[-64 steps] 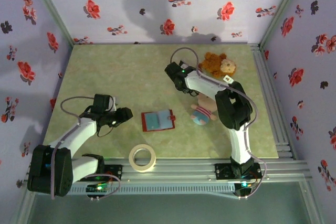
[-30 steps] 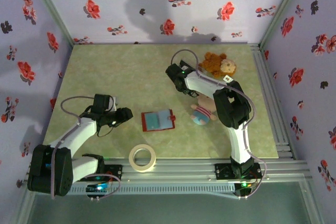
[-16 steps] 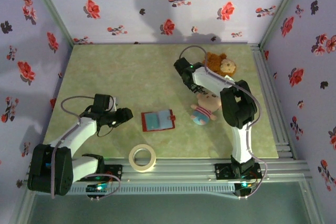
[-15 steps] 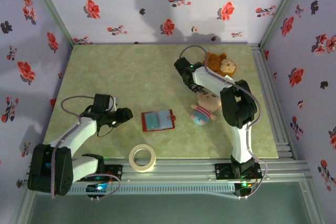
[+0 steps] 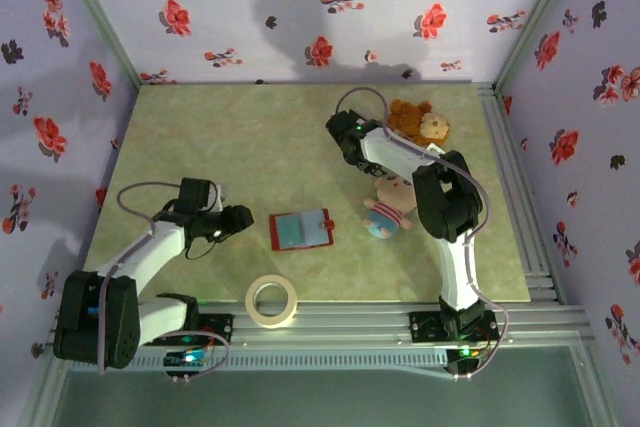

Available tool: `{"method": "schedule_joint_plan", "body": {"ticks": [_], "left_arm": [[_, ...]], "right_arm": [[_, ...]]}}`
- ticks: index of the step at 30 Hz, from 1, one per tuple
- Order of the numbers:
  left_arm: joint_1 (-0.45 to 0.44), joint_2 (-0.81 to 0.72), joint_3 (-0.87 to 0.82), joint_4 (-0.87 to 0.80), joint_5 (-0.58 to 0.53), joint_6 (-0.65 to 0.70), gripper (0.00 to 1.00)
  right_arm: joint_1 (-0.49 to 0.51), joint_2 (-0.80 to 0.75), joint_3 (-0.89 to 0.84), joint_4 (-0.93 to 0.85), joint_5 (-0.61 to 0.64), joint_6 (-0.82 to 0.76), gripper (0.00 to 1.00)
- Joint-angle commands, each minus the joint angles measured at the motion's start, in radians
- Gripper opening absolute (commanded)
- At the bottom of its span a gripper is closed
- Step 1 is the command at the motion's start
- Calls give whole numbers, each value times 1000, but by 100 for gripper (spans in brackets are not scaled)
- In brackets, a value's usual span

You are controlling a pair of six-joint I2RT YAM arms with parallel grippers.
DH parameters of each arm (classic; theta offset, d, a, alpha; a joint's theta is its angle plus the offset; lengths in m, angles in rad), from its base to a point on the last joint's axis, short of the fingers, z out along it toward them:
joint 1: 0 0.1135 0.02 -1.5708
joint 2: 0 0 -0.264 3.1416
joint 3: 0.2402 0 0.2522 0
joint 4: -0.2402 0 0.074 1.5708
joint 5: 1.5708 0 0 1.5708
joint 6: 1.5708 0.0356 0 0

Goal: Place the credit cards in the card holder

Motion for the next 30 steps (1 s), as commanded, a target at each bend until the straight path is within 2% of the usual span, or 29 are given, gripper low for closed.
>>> {"method": "schedule_joint_plan", "body": {"ticks": [1,6,11,15,17,22,24,28,30], "left_arm": [[10,14,34,-31,5,41,52],[9,9,29,-32,1,45,52],[9,3,21,-31,0,45,52],[9,5,18,-31,0,45,52],[9,5,18,-32,1,46,52],[9,1,18,-35,1,48,52],[9,5,18,-34,2,51,52],[9,9,20,-29,0,47,52],[9,11,19,-25,1,47,52]], "right_arm": [[5,-18,17,-11,95,20,20],[7,-13,17,-7,124,14,19],[11,-2,11,3,133,10,27],[8,17,10,15,127,5,20],[7,23,8,19,127,5,21],[4,27,11,28,116,0,41],[-1,30,15,28,83,-1,46],[-14,53,31,26,68,-8,47],[-21,67,38,28,76,-15,44]]}}
